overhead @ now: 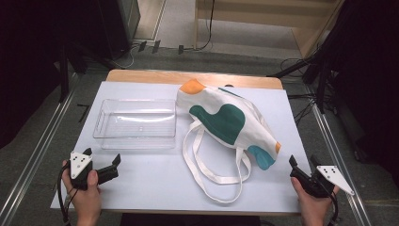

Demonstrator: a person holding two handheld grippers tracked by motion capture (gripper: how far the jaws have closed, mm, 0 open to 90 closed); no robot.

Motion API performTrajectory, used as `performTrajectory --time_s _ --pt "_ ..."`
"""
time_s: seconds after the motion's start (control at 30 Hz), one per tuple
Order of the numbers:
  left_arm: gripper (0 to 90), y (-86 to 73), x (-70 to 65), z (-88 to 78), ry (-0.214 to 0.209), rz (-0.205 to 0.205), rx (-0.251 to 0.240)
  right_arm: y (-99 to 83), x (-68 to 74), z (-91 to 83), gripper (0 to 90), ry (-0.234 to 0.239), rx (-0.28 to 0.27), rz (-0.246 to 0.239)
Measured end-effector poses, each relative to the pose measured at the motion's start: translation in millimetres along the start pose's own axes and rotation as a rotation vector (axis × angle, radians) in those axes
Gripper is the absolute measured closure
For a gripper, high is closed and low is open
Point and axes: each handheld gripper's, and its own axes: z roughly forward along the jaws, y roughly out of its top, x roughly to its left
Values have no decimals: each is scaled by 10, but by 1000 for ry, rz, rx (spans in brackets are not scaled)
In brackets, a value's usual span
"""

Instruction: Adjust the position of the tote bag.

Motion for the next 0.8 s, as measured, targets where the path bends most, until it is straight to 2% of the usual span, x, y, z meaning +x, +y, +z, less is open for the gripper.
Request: performTrajectory --time_s 0.1,0.2,0.27,0.33,0.37,0.4,0.43,0.47,0.5,0.53,0.6,0.63,0.67,0.73,0.77,0.8 --pt "0 -3 -5 -6 6 -2 -7 7 17 -15 243 -4 -7 -7" --pt "0 3 -7 -2 16 -6 -3 59 48 -23 224 31 5 55" --pt "0 9 -19 -6 23 -2 -12 131 85 -48 220 22 -7 54" --pt "0 31 -28 -28 23 -3 -28 245 150 -137 221 13 -45 38" --pt "0 31 -28 -28 23 -3 -28 245 150 -137 221 13 -45 38" --pt "0 74 -31 -57 3 -38 -45 368 209 -275 226 16 -94 41" --pt "0 74 -31 -57 3 -38 -45 368 209 -275 226 16 -94 41" --pt "0 144 -58 -103 9 -32 -54 485 263 -438 226 45 -139 74" --pt "0 144 -58 -103 9 -32 -54 515 279 -484 226 57 -146 78" --pt "0 213 -110 -172 18 -5 -63 542 307 -530 225 83 -154 83" --pt "0 271 -166 -226 11 11 -73 561 382 -563 212 158 -153 76" --pt "0 271 -166 -226 11 11 -73 561 382 -563 212 158 -153 76" --pt "0 308 -217 -263 11 14 -109 536 494 -511 190 231 -137 49" --pt "0 330 -239 -262 8 8 -111 477 621 -396 175 269 -85 14" --pt "0 355 -261 -246 -7 1 -103 445 678 -334 182 279 -58 6" --pt "0 403 -324 -226 -42 3 -94 417 725 -280 241 292 -30 8"
